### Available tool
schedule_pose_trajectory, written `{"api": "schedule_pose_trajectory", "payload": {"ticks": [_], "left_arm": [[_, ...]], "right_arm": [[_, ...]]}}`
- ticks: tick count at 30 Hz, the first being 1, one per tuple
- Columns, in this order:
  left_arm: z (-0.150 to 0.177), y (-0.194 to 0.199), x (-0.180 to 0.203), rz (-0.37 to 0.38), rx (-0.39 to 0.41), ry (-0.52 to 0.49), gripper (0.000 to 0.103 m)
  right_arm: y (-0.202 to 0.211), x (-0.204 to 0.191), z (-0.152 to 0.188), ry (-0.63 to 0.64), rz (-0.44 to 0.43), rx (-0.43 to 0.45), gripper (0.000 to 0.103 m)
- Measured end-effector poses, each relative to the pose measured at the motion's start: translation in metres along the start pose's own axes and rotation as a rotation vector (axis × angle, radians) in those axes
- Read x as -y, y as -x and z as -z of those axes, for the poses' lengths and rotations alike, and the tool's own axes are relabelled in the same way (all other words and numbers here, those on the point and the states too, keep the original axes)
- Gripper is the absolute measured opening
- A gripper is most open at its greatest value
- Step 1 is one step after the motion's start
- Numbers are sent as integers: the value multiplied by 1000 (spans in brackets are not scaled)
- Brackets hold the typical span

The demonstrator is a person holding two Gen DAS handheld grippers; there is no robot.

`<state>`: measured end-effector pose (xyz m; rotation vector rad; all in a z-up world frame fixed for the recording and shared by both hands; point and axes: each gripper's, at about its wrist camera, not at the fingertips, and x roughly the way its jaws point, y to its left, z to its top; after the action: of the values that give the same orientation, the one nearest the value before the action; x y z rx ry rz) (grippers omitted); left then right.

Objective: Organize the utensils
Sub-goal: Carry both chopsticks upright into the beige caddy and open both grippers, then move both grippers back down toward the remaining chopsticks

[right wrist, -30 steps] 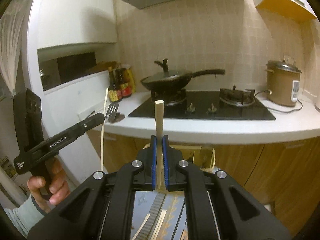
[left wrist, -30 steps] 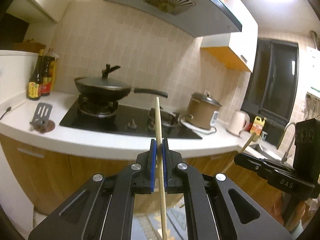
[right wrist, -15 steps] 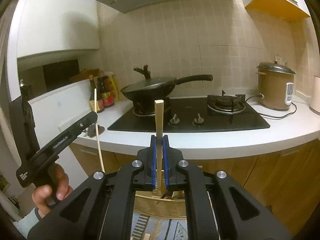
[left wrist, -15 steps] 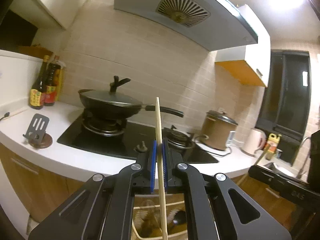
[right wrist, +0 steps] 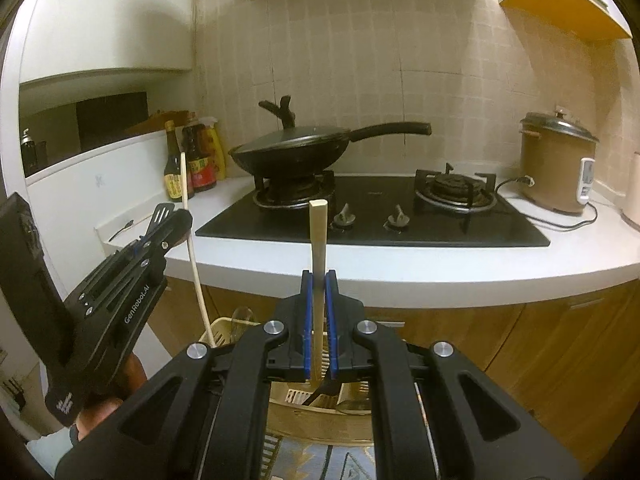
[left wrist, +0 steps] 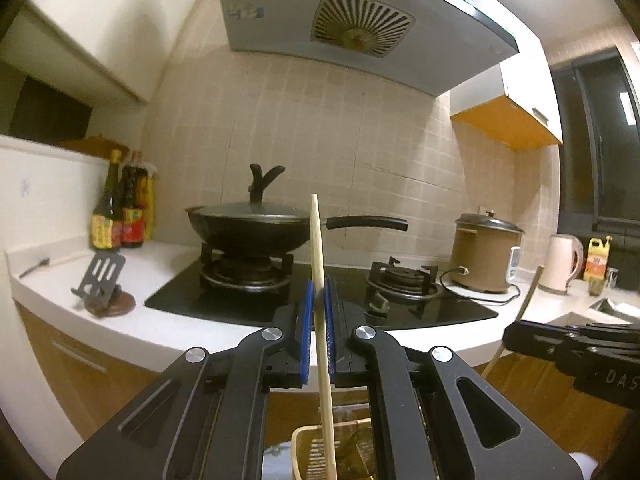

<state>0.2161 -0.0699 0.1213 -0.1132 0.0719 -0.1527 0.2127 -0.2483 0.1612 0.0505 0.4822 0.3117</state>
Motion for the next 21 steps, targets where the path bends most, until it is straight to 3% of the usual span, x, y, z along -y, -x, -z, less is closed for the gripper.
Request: {"api": "schedule_pose_trajectory", "payload": {"ticks": [9,13,15,20,21], "left_arm": [[6,3,-5,25,-35,6,5],[6,12,-7,43,-53,-10,21],[5,19,-10,56,-59,-2,29],[-5,36,-20,86,-86,36,30],[-7,39,-22,94,-90,45,30]], "right_arm": [[-9,-4,12,-32,-43,-37,5],[-5,-2,16,-47,-52,-57,6],[-1,0,18,-58,-63,-79,12],[23,8,22,-93,-65,-68,18],[27,9,22,-100,-65,-67,25]]}}
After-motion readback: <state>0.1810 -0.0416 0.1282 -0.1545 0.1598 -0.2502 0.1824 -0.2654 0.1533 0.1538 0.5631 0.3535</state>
